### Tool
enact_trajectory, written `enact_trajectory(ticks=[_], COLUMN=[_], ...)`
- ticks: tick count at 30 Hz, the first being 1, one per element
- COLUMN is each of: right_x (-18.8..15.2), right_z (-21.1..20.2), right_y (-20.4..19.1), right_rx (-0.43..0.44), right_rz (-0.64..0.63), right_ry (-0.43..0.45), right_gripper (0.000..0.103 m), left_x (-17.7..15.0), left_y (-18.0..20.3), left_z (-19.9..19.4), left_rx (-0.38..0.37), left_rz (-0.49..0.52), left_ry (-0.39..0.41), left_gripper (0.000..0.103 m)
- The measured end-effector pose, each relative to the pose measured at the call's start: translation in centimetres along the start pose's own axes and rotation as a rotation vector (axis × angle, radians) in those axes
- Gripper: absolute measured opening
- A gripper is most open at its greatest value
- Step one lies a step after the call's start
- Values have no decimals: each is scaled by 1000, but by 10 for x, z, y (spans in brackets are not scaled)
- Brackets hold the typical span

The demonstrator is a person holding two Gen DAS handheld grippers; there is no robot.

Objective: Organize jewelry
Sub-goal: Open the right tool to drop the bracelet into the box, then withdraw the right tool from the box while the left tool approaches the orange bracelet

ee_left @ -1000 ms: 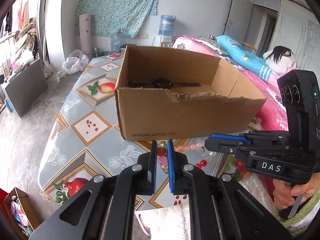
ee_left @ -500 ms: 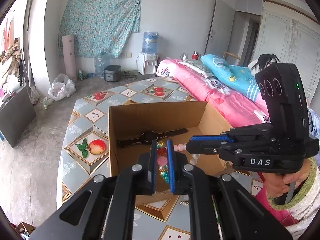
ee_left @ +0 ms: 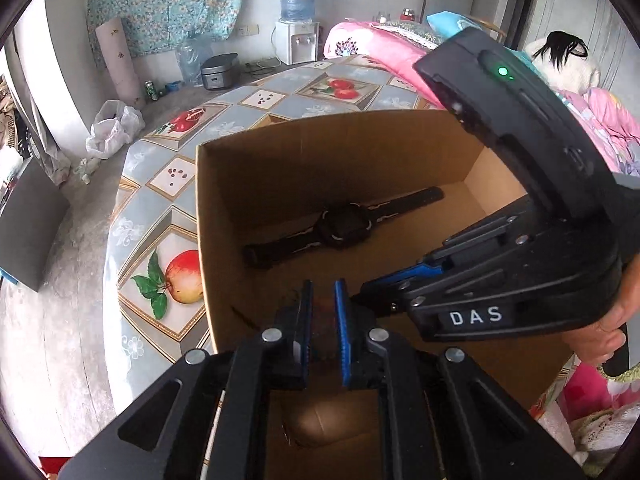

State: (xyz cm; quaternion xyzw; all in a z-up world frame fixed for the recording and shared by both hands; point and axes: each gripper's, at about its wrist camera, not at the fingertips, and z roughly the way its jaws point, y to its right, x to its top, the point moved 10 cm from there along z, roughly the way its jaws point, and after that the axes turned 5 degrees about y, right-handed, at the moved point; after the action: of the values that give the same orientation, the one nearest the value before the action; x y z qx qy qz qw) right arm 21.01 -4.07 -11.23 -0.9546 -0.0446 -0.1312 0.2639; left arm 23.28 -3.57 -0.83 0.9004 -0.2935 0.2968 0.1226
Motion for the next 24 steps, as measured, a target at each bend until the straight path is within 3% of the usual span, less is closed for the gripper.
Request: enact_trajectory(ticks=[10, 16, 21, 24], right_x=[-8, -21, -71, -105], right_z=[-36, -96, -149, -155], right_y=[0, -11, -32, -33], right_rx=[39, 70, 72, 94], right_rz=[25, -56, -204, -219], right_ry=[117, 261, 380, 409], right_gripper=[11, 13, 14, 14], left_x=[7, 7, -19, -44], left_y=[-9, 4, 27, 39], left_z=[-12, -69, -119, -135], left_rx=[0, -39, -109, -128], left_rz=[-52, -61, -77, -77], left_ry=[63, 229, 351, 386], left_gripper=[13, 13, 18, 19])
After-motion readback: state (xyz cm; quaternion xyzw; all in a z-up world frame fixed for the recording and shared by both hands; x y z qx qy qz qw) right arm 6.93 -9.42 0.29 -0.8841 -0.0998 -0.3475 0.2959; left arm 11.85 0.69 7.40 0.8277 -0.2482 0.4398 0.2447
